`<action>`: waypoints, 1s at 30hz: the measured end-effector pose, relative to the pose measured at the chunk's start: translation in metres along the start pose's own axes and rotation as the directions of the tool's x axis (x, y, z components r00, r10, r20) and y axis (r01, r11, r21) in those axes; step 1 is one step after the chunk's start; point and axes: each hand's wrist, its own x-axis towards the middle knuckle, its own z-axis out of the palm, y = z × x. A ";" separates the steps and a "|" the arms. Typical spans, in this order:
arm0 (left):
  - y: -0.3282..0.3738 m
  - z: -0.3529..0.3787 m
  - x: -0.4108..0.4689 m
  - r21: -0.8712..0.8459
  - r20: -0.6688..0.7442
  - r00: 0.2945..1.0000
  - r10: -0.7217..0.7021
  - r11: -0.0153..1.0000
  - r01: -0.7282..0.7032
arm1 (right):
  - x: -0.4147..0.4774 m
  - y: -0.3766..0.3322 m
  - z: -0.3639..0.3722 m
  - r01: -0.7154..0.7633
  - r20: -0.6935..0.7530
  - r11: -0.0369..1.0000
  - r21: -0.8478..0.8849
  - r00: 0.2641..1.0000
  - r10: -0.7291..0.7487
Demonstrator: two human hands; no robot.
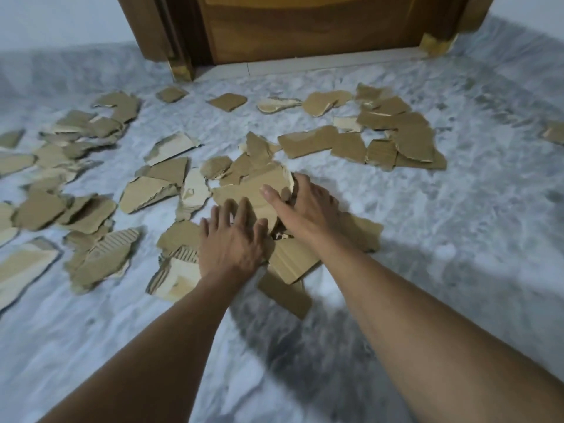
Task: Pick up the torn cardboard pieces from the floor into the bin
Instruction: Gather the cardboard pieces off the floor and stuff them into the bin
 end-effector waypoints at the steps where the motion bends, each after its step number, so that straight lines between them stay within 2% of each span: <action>1: 0.000 0.002 -0.001 0.005 0.019 0.999 0.029 1.000 -0.029 | 0.002 -0.006 0.003 -0.012 -0.015 1.000 0.020 1.000 0.012; 4: 0.001 0.002 -0.004 -0.078 0.010 1.000 -0.007 0.997 0.007 | 0.007 -0.021 0.011 0.006 -0.041 1.000 -0.016 0.999 -0.006; 8: 0.001 0.005 -0.006 -0.130 0.006 0.994 -0.110 0.985 0.110 | -0.006 -0.015 0.016 0.009 -0.043 0.997 0.081 0.999 -0.006; 12: -0.003 0.011 -0.016 -0.004 0.041 0.999 0.015 1.000 -0.015 | -0.026 -0.002 0.011 -0.039 -0.080 0.946 0.321 0.994 0.068; 16: 0.028 -0.008 -0.040 -0.246 0.039 0.981 -0.192 0.949 0.196 | -0.053 0.012 -0.001 -0.030 -0.132 0.880 0.473 0.986 0.104; 18: 0.048 -0.015 -0.049 -0.375 0.078 0.958 -0.277 0.882 0.285 | -0.067 0.021 -0.010 -0.045 -0.176 0.850 0.525 0.971 0.160; 20: 0.071 -0.027 -0.051 -0.545 0.207 0.933 -0.295 0.757 0.360 | -0.079 0.028 -0.025 -0.056 -0.226 0.830 0.555 0.950 0.216; 21: 0.082 -0.034 -0.052 -0.645 0.283 0.915 -0.288 0.649 0.404 | -0.085 0.031 -0.034 -0.055 -0.250 0.826 0.561 0.940 0.233; 23: 0.108 -0.050 -0.060 -0.800 0.411 0.881 -0.236 0.370 0.472 | -0.100 0.039 -0.056 -0.050 -0.303 0.833 0.550 0.918 0.255; 24: 0.119 -0.055 -0.063 -0.838 0.423 0.885 -0.194 0.288 0.463 | -0.108 0.043 -0.069 -0.044 -0.325 0.839 0.542 0.910 0.257; 28: 0.168 -0.069 -0.082 -0.893 0.329 0.943 -0.040 0.313 0.325 | -0.142 0.059 -0.129 -0.003 -0.428 0.862 0.507 0.867 0.255; 30: 0.203 -0.085 -0.093 -0.925 0.292 0.955 0.055 0.270 0.268 | -0.161 0.064 -0.167 0.010 -0.500 0.876 0.482 0.824 0.266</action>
